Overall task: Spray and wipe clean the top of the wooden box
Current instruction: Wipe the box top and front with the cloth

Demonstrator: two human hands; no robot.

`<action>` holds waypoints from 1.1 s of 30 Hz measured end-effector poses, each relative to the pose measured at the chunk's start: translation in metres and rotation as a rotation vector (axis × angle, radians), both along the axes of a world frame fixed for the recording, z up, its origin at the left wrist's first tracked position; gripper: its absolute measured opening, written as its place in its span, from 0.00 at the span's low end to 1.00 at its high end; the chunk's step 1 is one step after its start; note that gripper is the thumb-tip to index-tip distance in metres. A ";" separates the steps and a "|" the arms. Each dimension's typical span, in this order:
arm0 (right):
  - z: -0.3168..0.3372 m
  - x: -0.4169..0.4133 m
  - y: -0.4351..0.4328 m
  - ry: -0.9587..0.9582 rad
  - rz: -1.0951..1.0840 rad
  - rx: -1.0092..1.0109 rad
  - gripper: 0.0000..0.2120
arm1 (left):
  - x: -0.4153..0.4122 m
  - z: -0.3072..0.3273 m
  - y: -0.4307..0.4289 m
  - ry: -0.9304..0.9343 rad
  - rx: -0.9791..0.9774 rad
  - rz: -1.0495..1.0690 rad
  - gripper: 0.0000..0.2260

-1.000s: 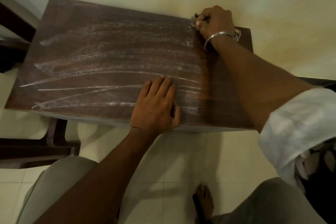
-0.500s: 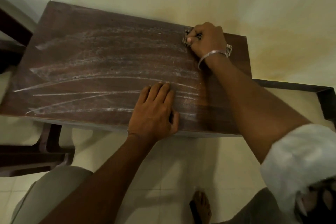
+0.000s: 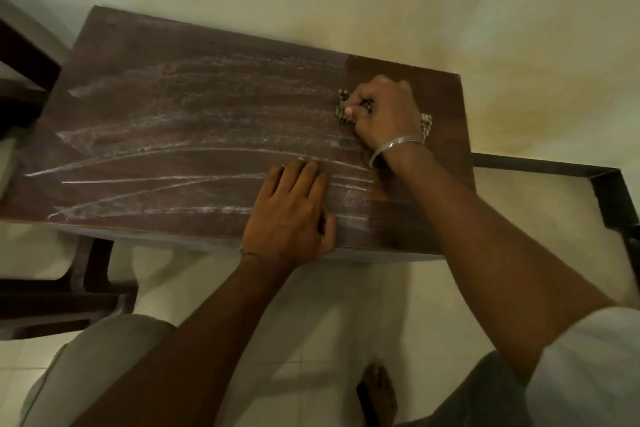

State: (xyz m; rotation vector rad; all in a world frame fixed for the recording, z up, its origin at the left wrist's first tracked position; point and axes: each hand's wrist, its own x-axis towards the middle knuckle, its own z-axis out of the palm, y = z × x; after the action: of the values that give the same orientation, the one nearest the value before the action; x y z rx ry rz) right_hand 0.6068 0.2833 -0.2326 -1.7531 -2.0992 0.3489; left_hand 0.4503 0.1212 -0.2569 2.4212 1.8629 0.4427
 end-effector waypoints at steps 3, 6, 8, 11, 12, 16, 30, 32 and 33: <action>0.003 -0.001 0.000 0.021 -0.028 -0.012 0.03 | 0.000 -0.001 0.001 -0.007 -0.009 0.001 0.25; 0.011 -0.007 0.026 0.016 -0.051 -0.029 0.04 | 0.000 -0.002 0.001 0.003 -0.022 0.005 0.25; 0.016 -0.011 0.044 0.002 -0.074 -0.060 0.05 | -0.001 -0.002 0.001 0.019 -0.022 0.004 0.25; 0.017 -0.013 0.044 -0.024 -0.092 -0.078 0.05 | -0.001 -0.001 0.001 0.014 -0.016 -0.004 0.24; 0.017 -0.013 0.035 -0.023 -0.093 -0.079 0.05 | 0.000 -0.001 0.000 0.007 -0.011 -0.004 0.24; 0.013 -0.006 -0.017 -0.018 -0.059 -0.056 0.04 | -0.001 -0.001 0.001 -0.012 -0.018 -0.004 0.24; 0.025 -0.009 -0.019 -0.021 -0.105 -0.154 0.02 | -0.001 0.001 0.000 0.003 -0.049 -0.007 0.24; 0.020 -0.005 -0.041 -0.026 -0.086 -0.137 0.03 | -0.001 0.002 0.000 0.002 -0.055 -0.004 0.25; 0.017 -0.004 -0.053 -0.027 -0.082 -0.119 0.03 | -0.001 0.003 0.000 -0.001 -0.054 -0.003 0.25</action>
State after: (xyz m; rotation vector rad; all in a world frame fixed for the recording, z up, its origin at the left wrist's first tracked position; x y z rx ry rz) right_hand 0.6031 0.2307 -0.2155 -1.9154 -2.0558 0.4367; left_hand 0.4493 0.1211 -0.2542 2.3885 1.8450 0.3883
